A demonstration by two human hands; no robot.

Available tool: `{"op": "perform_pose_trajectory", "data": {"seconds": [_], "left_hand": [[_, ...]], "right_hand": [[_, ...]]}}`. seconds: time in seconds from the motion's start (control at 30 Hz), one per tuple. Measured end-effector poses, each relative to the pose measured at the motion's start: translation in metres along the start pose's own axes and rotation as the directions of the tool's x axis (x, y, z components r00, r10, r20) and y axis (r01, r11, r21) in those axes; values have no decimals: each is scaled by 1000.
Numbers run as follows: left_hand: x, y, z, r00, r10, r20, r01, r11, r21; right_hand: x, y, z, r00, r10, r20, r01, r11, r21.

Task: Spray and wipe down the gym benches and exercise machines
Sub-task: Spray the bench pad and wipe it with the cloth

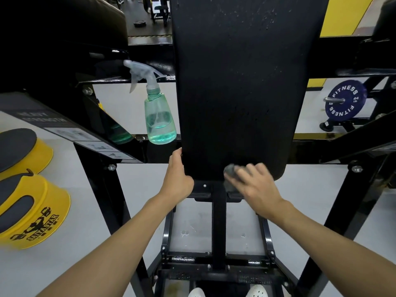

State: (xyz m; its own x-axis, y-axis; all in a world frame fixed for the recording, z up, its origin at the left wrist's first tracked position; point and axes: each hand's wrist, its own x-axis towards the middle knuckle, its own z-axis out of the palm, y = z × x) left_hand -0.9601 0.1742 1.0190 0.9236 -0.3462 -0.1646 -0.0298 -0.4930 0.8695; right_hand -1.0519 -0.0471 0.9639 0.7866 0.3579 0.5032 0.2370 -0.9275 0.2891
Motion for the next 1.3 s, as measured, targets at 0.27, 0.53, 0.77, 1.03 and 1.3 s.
{"op": "perform_pose_trajectory", "data": {"seconds": [0.27, 0.53, 0.77, 1.03, 1.3], "left_hand": [[-1, -2, -2, 1000, -16, 25, 17, 1000, -7], [-1, -4, -4, 999, -15, 34, 15, 1000, -19], [-4, -2, -8, 996, -29, 86, 30, 999, -22], [-8, 5, -14, 989, -51, 139, 53, 999, -11], [-2, 41, -34, 984, -85, 158, 57, 983, 172]], "right_hand": [[3, -23, 12, 996, -85, 2, 85, 996, 22], [27, -45, 19, 973, 153, -173, -144, 987, 66], [49, -35, 10, 962, 214, -168, -202, 976, 87], [65, -43, 4, 992, -128, 7, 127, 991, 44], [122, -20, -37, 950, -296, 101, 280, 949, 145]]}}
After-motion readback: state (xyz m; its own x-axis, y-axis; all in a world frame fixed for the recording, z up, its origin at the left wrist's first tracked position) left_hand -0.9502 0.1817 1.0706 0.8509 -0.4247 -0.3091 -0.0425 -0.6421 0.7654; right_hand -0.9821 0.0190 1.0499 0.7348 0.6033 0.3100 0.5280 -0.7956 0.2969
